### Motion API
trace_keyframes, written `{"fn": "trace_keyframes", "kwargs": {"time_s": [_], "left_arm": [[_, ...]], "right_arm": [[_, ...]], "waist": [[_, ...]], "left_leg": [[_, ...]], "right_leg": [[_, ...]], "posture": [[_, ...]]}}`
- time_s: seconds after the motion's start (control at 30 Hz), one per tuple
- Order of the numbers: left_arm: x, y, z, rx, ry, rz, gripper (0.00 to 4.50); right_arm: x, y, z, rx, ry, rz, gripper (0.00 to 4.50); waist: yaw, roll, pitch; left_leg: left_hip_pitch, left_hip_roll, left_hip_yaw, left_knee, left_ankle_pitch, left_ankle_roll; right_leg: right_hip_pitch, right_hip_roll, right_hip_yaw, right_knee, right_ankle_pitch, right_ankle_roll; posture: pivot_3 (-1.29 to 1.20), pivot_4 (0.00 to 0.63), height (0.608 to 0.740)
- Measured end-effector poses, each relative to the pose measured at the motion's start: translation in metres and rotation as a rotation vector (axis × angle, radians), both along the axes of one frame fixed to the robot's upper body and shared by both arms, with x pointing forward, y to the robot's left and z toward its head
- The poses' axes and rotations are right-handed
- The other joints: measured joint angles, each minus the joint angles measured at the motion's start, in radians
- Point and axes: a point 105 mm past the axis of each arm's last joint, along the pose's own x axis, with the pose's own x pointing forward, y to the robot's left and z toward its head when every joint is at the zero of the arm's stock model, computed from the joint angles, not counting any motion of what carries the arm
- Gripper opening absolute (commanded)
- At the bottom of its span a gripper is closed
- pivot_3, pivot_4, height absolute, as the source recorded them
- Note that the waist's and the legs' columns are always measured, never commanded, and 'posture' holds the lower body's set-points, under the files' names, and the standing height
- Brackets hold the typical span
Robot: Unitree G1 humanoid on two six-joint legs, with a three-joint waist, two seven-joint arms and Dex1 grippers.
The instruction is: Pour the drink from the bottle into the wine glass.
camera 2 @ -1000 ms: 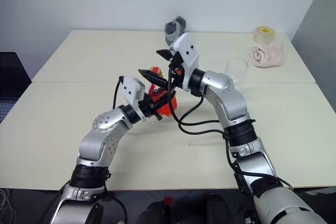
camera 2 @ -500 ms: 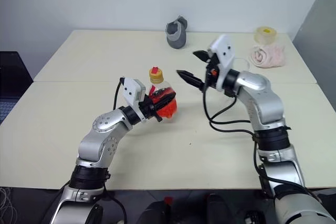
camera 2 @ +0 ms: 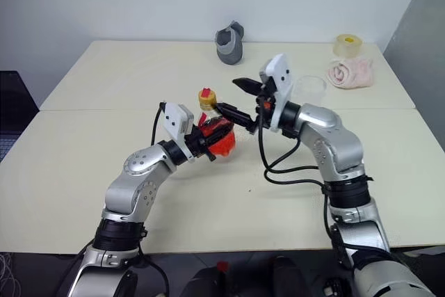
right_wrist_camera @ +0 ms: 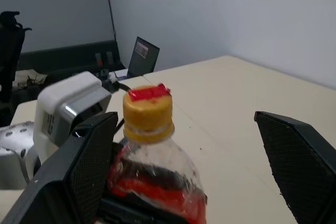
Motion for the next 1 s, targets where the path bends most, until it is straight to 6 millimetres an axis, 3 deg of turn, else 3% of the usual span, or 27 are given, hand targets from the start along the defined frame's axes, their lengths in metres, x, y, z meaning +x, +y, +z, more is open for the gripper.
{"fn": "trace_keyframes", "kwargs": {"time_s": [0.7,0.8,1.0], "left_arm": [[0.000,0.002,0.000,0.008,-0.005,0.000,0.99],[0.000,0.002,0.000,0.008,-0.006,0.000,0.99],[0.001,0.003,-0.002,0.008,0.002,0.004,0.99]], "right_arm": [[-0.004,0.031,0.004,0.034,-0.003,0.087,4.45],[-0.005,0.033,0.004,0.035,-0.005,0.092,3.87],[-0.003,0.034,0.001,0.036,0.003,0.093,1.73]], "waist": [[-0.001,0.000,0.000],[-0.001,0.000,0.000],[-0.001,0.000,0.000]], "left_leg": [[0.000,0.000,0.000,0.000,0.000,0.000],[0.000,0.000,0.000,0.000,0.000,0.000],[0.000,0.000,0.000,0.000,0.000,0.000]], "right_leg": [[0.000,0.000,0.000,0.000,0.000,0.000],[0.000,0.000,0.000,0.000,0.000,0.000],[0.000,0.000,0.000,0.000,0.000,0.000]], "posture": [[0.00,0.150,0.740],[0.00,0.150,0.740],[0.00,0.150,0.740]]}}
